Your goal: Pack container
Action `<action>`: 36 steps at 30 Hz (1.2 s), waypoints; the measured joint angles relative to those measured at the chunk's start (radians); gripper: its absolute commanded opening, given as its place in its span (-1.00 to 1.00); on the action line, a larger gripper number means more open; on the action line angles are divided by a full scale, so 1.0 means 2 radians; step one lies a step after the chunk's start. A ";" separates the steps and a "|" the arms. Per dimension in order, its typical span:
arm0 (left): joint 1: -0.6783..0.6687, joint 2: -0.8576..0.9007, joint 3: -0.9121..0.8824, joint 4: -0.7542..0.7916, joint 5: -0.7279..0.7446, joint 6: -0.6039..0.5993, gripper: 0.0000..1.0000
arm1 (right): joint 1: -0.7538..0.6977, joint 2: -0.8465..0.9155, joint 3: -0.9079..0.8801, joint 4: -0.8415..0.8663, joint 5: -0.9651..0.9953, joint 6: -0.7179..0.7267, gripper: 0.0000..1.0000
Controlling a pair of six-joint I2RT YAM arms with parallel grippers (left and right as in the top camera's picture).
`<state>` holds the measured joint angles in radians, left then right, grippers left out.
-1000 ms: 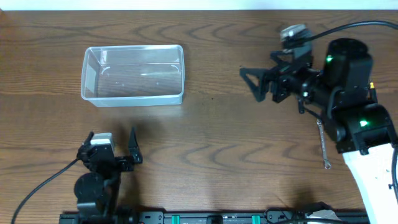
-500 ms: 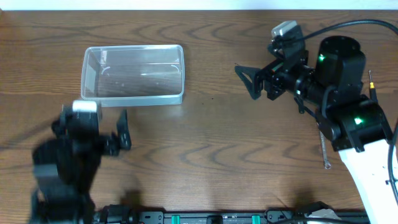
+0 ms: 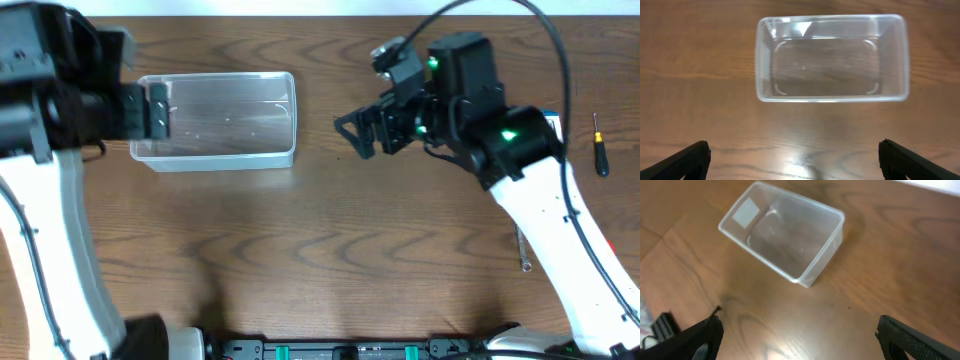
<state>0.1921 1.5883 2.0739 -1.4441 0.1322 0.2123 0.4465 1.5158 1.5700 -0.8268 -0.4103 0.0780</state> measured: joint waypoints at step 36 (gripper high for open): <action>0.143 0.126 0.006 -0.007 0.105 -0.028 0.96 | 0.064 0.249 0.075 0.049 0.051 0.084 0.99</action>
<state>0.4774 1.8404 2.0865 -1.4582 0.3416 0.1570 0.5735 2.0148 1.7206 -0.7280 -0.3080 0.2466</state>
